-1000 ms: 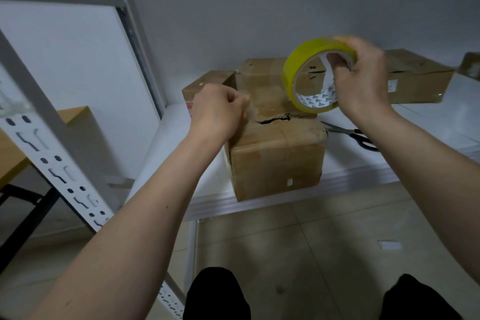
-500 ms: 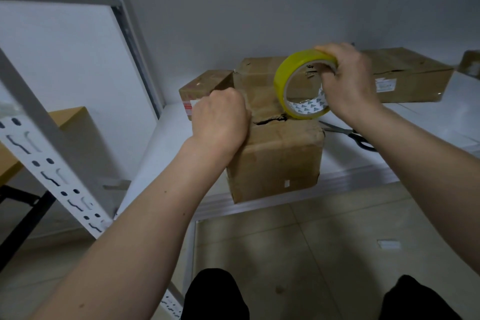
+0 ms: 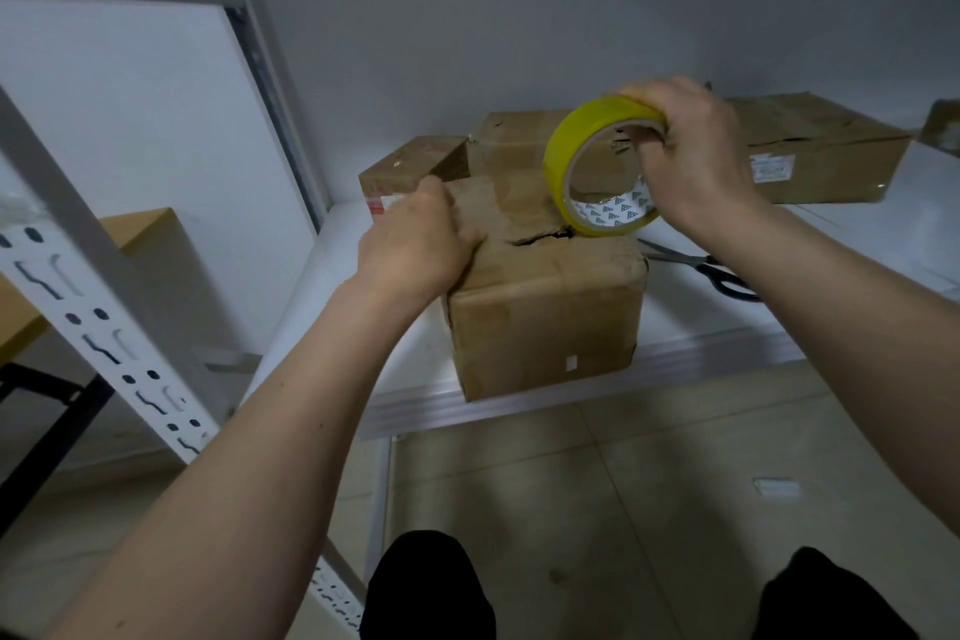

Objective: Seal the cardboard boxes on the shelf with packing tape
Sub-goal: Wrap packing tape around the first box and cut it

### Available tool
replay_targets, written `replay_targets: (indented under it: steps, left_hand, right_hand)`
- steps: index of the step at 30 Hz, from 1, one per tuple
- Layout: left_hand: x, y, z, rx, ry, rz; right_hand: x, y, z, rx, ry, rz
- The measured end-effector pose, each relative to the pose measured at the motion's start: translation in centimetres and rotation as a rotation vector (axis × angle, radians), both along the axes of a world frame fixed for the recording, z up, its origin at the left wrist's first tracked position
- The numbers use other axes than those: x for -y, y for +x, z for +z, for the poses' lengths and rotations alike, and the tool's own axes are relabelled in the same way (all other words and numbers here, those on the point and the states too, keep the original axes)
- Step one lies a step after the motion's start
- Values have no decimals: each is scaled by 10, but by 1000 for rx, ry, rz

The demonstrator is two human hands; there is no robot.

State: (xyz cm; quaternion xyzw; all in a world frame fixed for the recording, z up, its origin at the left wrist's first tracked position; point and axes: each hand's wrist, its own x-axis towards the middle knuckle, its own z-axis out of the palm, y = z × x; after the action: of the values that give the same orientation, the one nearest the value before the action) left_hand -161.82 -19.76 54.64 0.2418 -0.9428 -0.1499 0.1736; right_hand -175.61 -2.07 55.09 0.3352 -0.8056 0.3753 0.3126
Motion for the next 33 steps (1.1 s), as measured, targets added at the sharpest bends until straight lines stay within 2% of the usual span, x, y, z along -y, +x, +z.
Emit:
replay_targets:
  steps: [2,4,6,7,8,9,11,12,14,17,19,21,23,25,29,33]
  left_hand:
    - [4,5,-3,-58,-16,58]
    - [0,10,-2,-195,-139,81]
    - [-15,16,2,-334,-167,-92]
    - [-24,19,4,-337,-125,-226]
    - [-35,21,3,-261,-68,-342]
    - [-44,23,1,-101,-35,-402]
    - [-54,20,-9,211,-171,-352]
    - [-54,19,-13,265,-261,-301]
    - [-52,15,-15,247,-343,-269]
    - [-50,13,-16,241,-336,-301]
    - [-50,13,-16,260,-329,-317]
    - [-50,13,-15,270,-319,-326]
    - [-49,11,-14,279,-311,-324]
    - [-50,10,-13,291,-317,-331]
    - [-50,9,-11,282,-358,-390]
    - [-49,11,-10,312,-338,-370]
  right_hand:
    - [0,1,1,-14,12,9]
    - [0,0,3,-20,32,5]
    - [-1,-1,3,-13,41,0]
    - [-1,-1,3,-9,40,-2]
    - [-1,-1,4,-4,39,-2]
    - [0,0,4,-1,45,-1]
    - [1,1,5,10,60,6]
    - [1,2,6,13,64,5]
    - [1,4,6,18,76,2]
    - [0,9,7,33,102,2]
    - [1,13,8,64,44,6]
    - [2,20,4,245,-160,50]
    - [6,27,-6,515,-367,152]
    - [10,25,-16,650,-450,214]
    - [11,14,-8,580,-311,209]
    - [5,8,-9,551,-271,225]
